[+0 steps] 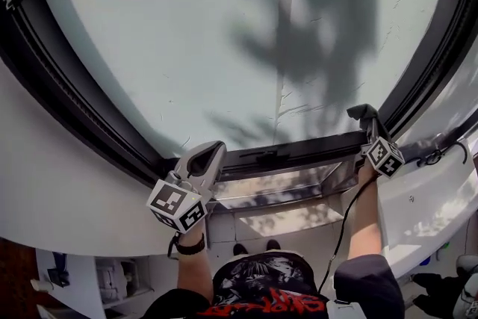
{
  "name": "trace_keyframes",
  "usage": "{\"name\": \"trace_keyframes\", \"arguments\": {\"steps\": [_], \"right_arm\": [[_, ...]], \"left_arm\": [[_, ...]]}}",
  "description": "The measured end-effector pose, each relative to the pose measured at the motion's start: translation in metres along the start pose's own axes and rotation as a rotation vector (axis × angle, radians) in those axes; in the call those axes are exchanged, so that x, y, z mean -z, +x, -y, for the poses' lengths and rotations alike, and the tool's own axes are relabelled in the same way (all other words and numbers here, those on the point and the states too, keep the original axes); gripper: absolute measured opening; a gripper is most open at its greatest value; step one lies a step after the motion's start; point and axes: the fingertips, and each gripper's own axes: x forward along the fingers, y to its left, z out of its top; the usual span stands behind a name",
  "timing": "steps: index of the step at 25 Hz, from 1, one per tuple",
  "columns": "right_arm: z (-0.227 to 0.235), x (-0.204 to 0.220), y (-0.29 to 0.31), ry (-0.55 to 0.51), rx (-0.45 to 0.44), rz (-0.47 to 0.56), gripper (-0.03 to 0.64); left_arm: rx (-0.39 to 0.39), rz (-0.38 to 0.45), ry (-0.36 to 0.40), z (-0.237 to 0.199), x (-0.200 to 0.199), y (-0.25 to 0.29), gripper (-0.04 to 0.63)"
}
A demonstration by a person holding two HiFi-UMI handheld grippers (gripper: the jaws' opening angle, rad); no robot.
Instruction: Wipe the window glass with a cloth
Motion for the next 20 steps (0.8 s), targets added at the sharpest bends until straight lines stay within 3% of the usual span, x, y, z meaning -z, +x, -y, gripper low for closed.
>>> {"name": "trace_keyframes", "arguments": {"steps": [4, 7, 11, 20], "right_arm": [[0.046, -0.013, -0.009, 0.027, 0.087, 0.018, 0.017], [0.026, -0.006, -0.021, 0.028, 0.03, 0.011, 0.017], [-0.07, 0.019, -0.043, -0.031, -0.17, 0.009, 0.017], [-0.351, 0.108, -0.091, -0.182, -0.652, -0.053, 0.017]], "left_arm": [[0.012, -0.009, 0.007, 0.009, 0.001, 0.009, -0.006], [-0.005, -0.014, 0.007, 0.007, 0.002, 0.007, -0.006], [-0.065, -0.011, 0.001, -0.008, 0.003, -0.009, -0.006], [-0.24, 0.018, -0.03, -0.047, 0.003, -0.08, -0.006]]}}
